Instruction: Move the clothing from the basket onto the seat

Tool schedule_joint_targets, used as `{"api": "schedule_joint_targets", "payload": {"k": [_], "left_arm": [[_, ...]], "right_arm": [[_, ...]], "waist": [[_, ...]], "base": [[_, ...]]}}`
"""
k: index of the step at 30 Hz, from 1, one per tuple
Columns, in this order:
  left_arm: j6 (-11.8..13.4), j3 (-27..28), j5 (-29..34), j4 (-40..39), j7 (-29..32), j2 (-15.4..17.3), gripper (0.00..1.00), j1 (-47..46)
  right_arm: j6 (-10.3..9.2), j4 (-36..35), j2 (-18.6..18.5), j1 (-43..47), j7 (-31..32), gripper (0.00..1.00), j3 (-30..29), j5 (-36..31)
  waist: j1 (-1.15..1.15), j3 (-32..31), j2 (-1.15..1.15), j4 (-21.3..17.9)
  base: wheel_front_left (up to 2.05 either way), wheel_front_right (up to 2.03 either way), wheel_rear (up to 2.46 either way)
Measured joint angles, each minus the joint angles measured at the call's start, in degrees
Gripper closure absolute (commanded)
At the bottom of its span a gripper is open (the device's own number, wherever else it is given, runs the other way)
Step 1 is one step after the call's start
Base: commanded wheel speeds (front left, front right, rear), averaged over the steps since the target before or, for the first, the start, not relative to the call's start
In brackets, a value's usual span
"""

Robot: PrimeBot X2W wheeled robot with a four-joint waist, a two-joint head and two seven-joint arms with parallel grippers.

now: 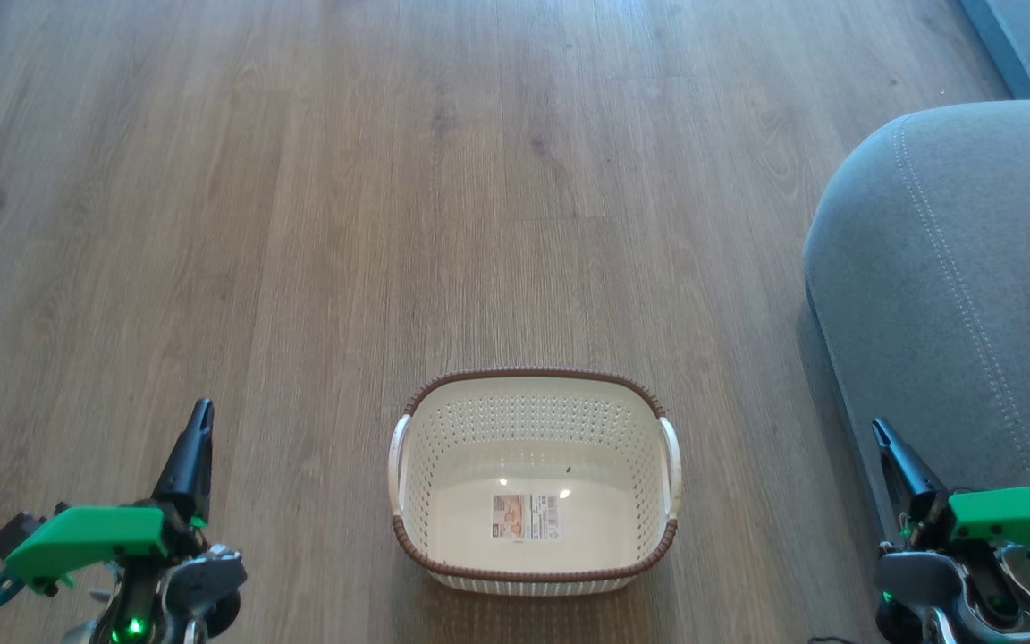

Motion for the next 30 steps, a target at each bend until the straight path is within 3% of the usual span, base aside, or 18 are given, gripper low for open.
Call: {"api": "schedule_joint_targets", "payload": {"k": [30], "left_arm": [[0.0,0.0,0.0,0.0,0.0,0.0,1.00,0.0]], "right_arm": [[0.00,0.0,0.0,0.0,0.0,1.00,0.0,0.0]], "waist": [[0.00,0.0,0.00,0.0]], "base": [[0.00,0.00,0.00]]}}
